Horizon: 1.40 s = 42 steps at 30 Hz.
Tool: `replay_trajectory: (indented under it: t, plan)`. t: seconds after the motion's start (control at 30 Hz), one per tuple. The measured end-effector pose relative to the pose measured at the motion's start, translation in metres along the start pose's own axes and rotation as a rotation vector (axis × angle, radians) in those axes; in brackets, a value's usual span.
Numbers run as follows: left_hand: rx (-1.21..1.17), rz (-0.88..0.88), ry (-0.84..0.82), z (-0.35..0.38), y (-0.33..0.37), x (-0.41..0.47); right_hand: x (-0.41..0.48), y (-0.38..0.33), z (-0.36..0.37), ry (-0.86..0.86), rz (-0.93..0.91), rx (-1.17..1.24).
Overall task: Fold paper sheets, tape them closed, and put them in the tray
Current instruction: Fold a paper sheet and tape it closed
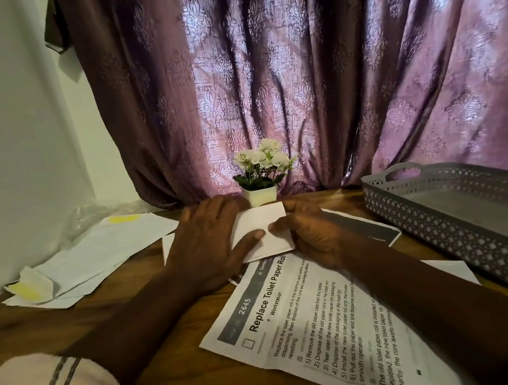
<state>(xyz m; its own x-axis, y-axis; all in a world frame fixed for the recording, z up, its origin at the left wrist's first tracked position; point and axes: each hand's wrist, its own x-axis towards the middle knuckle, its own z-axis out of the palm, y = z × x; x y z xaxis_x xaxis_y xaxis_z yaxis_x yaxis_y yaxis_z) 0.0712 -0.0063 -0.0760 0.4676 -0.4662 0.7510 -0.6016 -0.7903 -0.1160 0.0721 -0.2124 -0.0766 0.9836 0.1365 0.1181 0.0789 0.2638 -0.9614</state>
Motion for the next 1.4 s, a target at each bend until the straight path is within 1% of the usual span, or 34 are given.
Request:
replay_trajectory:
  t: [0.1,0.17,0.2,0.23,0.27,0.33,0.37,0.4,0.43,0.47,0.53,0.57,0.63,0.7,0.8,0.9,0.97,1.07,1.1,1.13,1.2,1.27,1.3,1.4]
  plan:
    - [-0.073,-0.110,0.061,0.004,-0.001,0.001,-0.002,-0.001,0.008,0.010,-0.041,-0.031]
    - [-0.047,-0.148,0.075,0.009,-0.006,0.000,-0.002,-0.001,0.013,0.097,-0.100,-0.059]
    - [-0.041,-0.167,0.055,0.011,-0.009,-0.001,-0.002,0.000,0.015,0.150,-0.128,-0.081]
    - [-0.041,-0.194,0.016,0.012,-0.012,-0.001,-0.001,0.002,0.014,0.214,-0.166,-0.153]
    - [-0.042,-0.227,-0.040,0.013,-0.015,-0.001,0.000,0.006,0.013,0.285,-0.232,-0.299]
    - [-0.030,-0.267,-0.164,0.013,-0.021,-0.001,-0.001,0.013,0.013,0.412,-0.428,-0.818]
    - [-0.024,-0.271,-0.218,0.014,-0.023,-0.001,-0.005,0.014,0.017,0.416,-0.523,-1.057]
    - [-0.033,-0.277,-0.255,0.014,-0.025,-0.001,-0.009,0.015,0.023,0.363,-0.604,-1.221]
    - [-0.060,-0.284,-0.271,0.015,-0.026,-0.002,-0.015,0.014,0.031,0.270,-0.643,-1.316]
    - [-0.102,-0.294,-0.275,0.015,-0.028,-0.003,-0.018,0.015,0.039,0.156,-0.636,-1.343]
    - [-0.164,-0.304,-0.286,0.015,-0.028,-0.003,-0.018,0.023,0.050,-0.007,-0.515,-1.303]
    - [-0.156,-0.305,-0.302,0.013,-0.026,-0.003,-0.016,0.028,0.052,-0.040,-0.440,-1.280]
    - [-0.079,-0.315,-0.351,0.008,-0.026,0.000,-0.010,0.033,0.051,-0.047,-0.328,-1.222]
    - [0.040,-0.354,-0.394,0.000,-0.035,0.000,-0.005,0.034,0.048,-0.051,-0.291,-1.194]
    - [0.149,-0.469,-0.443,-0.012,-0.062,-0.006,-0.002,0.033,0.044,-0.063,-0.303,-1.274]
    - [0.245,-0.587,-0.449,-0.020,-0.083,-0.018,-0.004,0.033,0.045,-0.074,-0.320,-1.302]
    - [0.291,-0.625,-0.383,-0.023,-0.092,-0.025,-0.006,0.034,0.046,-0.074,-0.333,-1.359]
    - [0.310,-0.664,-0.217,-0.028,-0.101,-0.031,-0.009,0.032,0.051,-0.084,-0.342,-1.425]
    - [0.304,-0.668,-0.202,-0.026,-0.104,-0.031,-0.010,0.031,0.052,-0.083,-0.346,-1.445]
    - [0.314,-0.685,-0.235,-0.025,-0.107,-0.032,-0.011,0.030,0.053,-0.084,-0.350,-1.458]
    - [0.354,-0.734,-0.360,-0.022,-0.111,-0.033,-0.012,0.028,0.055,-0.081,-0.359,-1.474]
    - [0.336,-0.786,-0.455,-0.019,-0.118,-0.034,-0.012,0.027,0.057,-0.082,-0.361,-1.489]
    - [0.323,-0.788,-0.468,-0.018,-0.122,-0.033,-0.012,0.027,0.057,-0.084,-0.366,-1.500]
    - [0.370,-0.724,-0.429,-0.017,-0.123,-0.029,-0.012,0.024,0.056,-0.103,-0.376,-1.530]
